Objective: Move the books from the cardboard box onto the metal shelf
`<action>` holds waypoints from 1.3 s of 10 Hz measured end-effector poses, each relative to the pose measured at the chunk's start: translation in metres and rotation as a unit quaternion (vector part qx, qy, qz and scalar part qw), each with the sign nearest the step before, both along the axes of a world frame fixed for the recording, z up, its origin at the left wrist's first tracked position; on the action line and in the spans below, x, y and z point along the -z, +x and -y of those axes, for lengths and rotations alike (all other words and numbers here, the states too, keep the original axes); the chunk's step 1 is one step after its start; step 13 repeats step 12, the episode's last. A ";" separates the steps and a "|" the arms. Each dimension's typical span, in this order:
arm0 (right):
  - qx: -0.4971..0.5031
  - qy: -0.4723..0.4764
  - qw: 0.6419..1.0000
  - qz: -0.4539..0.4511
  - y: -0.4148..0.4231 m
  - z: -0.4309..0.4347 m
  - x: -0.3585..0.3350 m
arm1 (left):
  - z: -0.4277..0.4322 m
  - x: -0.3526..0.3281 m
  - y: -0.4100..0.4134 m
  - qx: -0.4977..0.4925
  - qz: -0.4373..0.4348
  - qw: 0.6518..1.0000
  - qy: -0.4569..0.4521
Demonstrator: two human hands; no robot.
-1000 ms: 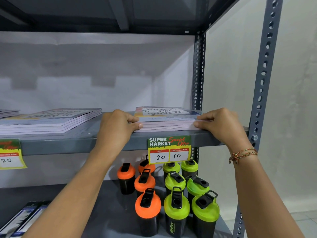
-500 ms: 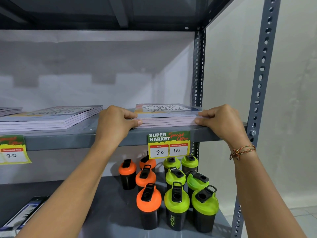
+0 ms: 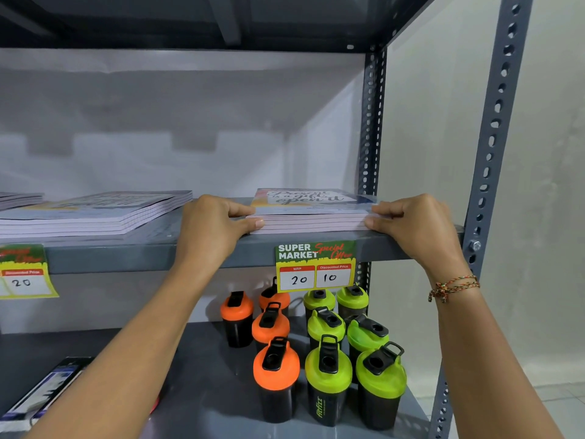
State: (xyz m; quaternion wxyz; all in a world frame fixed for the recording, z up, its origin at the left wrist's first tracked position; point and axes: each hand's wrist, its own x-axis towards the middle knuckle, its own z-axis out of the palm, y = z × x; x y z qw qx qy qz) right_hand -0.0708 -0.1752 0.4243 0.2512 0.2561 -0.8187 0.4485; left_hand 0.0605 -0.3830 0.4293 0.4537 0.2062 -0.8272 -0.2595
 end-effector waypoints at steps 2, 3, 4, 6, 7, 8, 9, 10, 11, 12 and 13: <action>-0.002 -0.024 1.000 0.001 -0.001 0.000 0.004 | 0.004 0.002 0.000 0.010 -0.004 1.000 0.001; -0.002 -0.029 1.000 0.003 -0.003 0.000 0.004 | 0.005 0.003 0.001 0.016 -0.007 1.000 -0.017; -0.005 -0.028 1.000 0.009 -0.004 0.001 0.003 | 0.005 0.003 0.000 0.021 -0.003 0.999 -0.029; -0.004 -0.009 1.000 0.002 -0.004 0.000 0.001 | 0.006 0.001 0.000 0.020 0.012 1.000 -0.019; -0.036 0.063 0.995 -0.069 0.008 0.016 -0.003 | 0.007 -0.004 -0.001 0.027 0.027 0.997 -0.065; -0.069 0.139 0.982 -0.112 0.012 0.030 -0.007 | 0.002 -0.008 -0.008 0.066 0.081 0.983 -0.151; -0.097 0.192 0.969 -0.121 0.009 0.037 -0.010 | -0.004 -0.011 -0.023 0.125 0.160 0.951 -0.232; -0.093 0.177 0.972 -0.122 0.009 0.036 -0.005 | -0.005 -0.012 -0.029 0.127 0.175 0.951 -0.222; -0.086 0.162 0.977 -0.113 0.009 0.035 -0.014 | -0.004 -0.013 -0.029 0.121 0.185 0.951 -0.217; -0.107 0.123 0.961 -0.224 0.023 0.031 0.005 | -0.005 -0.015 -0.027 0.129 0.177 0.948 -0.233; -0.107 0.123 0.961 -0.224 0.023 0.031 0.005 | -0.005 -0.015 -0.027 0.129 0.177 0.948 -0.233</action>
